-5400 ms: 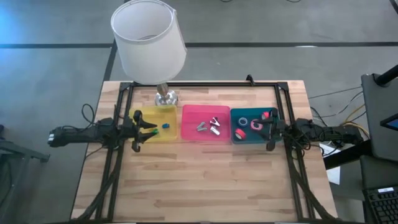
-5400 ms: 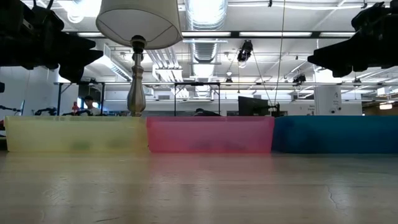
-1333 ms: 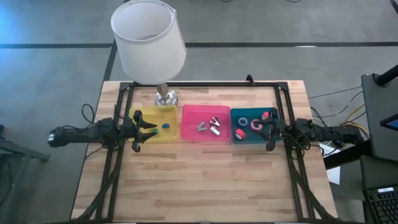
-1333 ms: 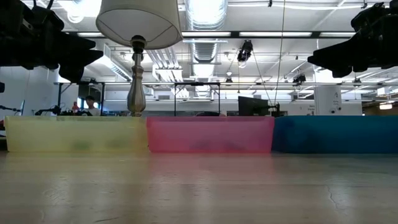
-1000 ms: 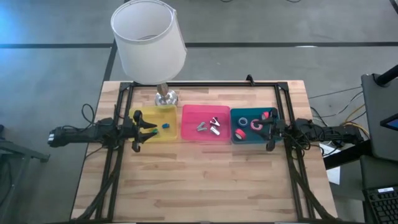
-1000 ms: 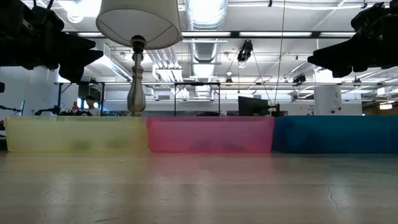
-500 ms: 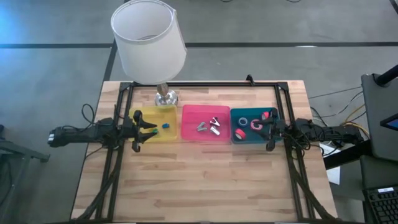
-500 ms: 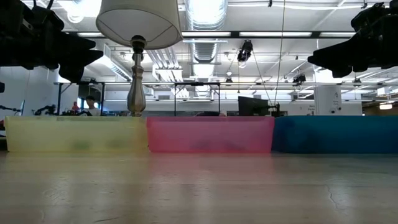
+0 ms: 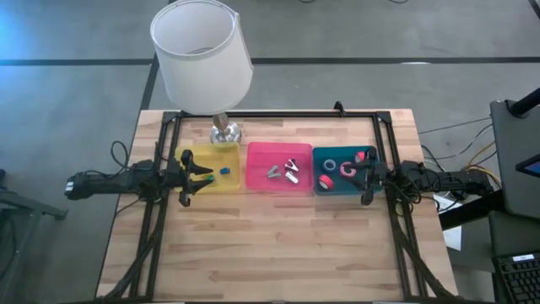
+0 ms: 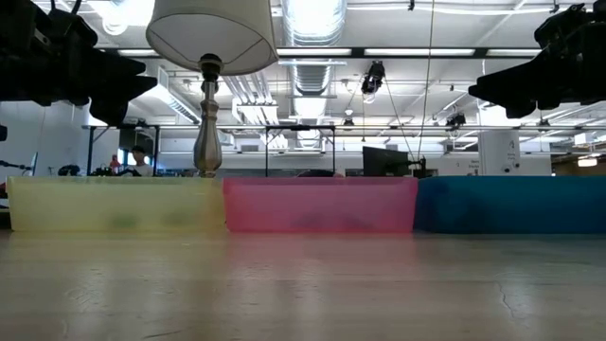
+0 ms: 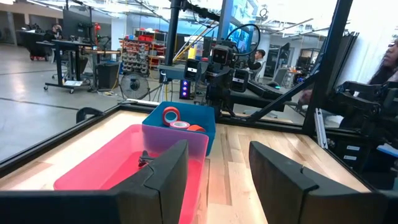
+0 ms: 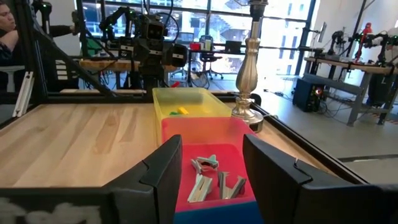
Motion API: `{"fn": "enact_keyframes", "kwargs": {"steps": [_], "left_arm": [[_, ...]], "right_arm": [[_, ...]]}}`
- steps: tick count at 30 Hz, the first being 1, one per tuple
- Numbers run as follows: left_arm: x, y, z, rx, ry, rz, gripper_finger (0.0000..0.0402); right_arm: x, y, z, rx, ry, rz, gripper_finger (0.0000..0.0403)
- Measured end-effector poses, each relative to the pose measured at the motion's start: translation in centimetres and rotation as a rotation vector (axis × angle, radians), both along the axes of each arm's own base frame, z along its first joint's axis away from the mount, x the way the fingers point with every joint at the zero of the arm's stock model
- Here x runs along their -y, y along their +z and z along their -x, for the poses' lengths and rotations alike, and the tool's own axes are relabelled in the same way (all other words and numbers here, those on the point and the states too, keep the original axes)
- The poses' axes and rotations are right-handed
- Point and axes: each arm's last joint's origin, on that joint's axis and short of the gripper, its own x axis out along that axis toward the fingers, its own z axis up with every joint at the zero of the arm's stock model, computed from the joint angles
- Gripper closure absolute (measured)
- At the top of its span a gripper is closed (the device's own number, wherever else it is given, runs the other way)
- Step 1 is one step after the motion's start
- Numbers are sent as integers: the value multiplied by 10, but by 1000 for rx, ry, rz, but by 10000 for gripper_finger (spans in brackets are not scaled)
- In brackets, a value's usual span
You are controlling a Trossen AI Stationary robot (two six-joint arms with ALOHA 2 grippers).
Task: Pick and place Stapler, Stapler remover, tape
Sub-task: Return to Home Position
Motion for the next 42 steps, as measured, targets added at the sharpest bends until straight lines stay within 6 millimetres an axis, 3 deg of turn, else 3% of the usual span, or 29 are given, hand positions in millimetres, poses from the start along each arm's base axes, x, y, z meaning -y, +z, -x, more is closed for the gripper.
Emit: {"fn": "enact_keyframes", "kwargs": {"steps": [42], "left_arm": [[0,0,0,0,0,0,227]], "right_arm": [[0,0,0,0,0,0,252]]}}
